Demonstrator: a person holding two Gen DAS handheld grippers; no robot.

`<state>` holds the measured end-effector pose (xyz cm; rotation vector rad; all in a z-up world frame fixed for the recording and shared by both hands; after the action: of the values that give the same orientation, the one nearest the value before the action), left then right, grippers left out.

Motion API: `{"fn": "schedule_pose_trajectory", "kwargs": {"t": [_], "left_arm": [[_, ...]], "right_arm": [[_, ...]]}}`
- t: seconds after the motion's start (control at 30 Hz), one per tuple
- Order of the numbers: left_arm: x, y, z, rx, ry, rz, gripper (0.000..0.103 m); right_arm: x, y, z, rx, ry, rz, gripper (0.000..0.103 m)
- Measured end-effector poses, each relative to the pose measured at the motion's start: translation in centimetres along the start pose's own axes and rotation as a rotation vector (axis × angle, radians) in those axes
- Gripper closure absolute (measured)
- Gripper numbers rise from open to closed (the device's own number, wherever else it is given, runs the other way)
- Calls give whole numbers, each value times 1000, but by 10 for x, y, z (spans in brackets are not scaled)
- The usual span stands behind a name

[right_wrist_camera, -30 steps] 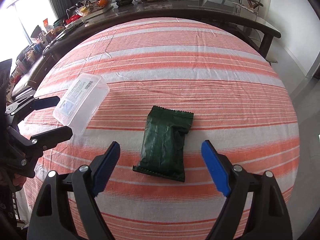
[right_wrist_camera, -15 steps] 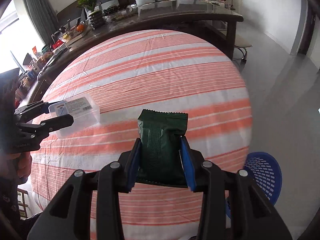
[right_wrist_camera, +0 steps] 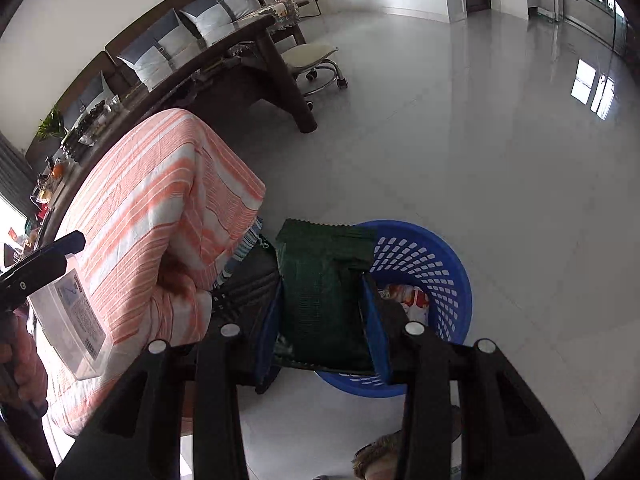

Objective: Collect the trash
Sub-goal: 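Carry the plastic box and green packet over the blue basket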

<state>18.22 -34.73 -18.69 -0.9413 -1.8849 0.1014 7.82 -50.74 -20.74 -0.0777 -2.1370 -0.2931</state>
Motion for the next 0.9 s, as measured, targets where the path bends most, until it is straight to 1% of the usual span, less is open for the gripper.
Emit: {"fn": "schedule_pose_trajectory", "kwargs": {"t": [0.1, 0.17, 0.23, 0.3, 0.4, 0.43, 0.47, 0.5, 0.53, 0.6, 0.63, 0.67, 0.7, 0.73, 0.77, 0.8, 0.87, 0.9], "left_arm": [[13, 29, -8, 49, -28, -29, 42], [34, 50, -18, 94, -65, -28, 42], [55, 64, -26, 120, -99, -31, 44], [71, 71, -35, 122, -126, -43, 45], [84, 68, -42, 100, -144, -46, 47], [85, 65, -45, 87, -146, -49, 62], [83, 63, -47, 81, -130, -39, 100], [83, 62, -50, 92, -127, -25, 100], [81, 63, -53, 95, -131, -28, 100], [75, 64, -52, 77, -114, -54, 100], [71, 65, -50, 73, -94, -56, 100], [68, 67, -47, 61, -78, -62, 95], [66, 66, -43, 39, -63, -77, 75], [65, 65, -37, 13, -45, -89, 59], [67, 62, -30, -18, -42, -97, 32], [70, 59, -23, -54, -47, -115, 19], [71, 55, -6, -104, -18, -150, 12], [68, 55, 4, -122, -3, -169, 12]], "right_arm": [[4, 1, -6, 0, -31, -20, 65], [10, 1, -11, 3, -56, -33, 65], [14, 10, -23, 15, -75, -45, 65], [19, 16, -33, 34, -90, -48, 65], [25, 24, -42, 46, -107, -52, 65], [26, 25, -44, 48, -109, -48, 65], [28, 26, -46, 49, -109, -45, 65], [28, 27, -47, 50, -109, -44, 65], [30, 29, -48, 52, -109, -43, 65], [32, 31, -47, 63, -106, -39, 65], [33, 32, -47, 68, -104, -39, 65], [34, 33, -46, 73, -102, -39, 65], [35, 34, -46, 80, -100, -38, 65], [36, 33, -44, 85, -100, -35, 65], [37, 35, -44, 89, -98, -32, 65], [37, 35, -42, 92, -96, -32, 65], [36, 35, -39, 98, -90, -29, 65], [35, 35, -37, 101, -87, -28, 65]]}}
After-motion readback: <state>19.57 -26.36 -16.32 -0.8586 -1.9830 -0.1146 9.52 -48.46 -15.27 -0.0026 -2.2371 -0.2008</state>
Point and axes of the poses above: each gripper's, at about its wrist camera, not at the fingertips, and x roughly against the way its jaws point, y to its left, z to its underside, the point moved 6 cm from there along -x, roughly the way its jaws point, and after that the axes turned 14 degrees about x, right-handed, at the moved point
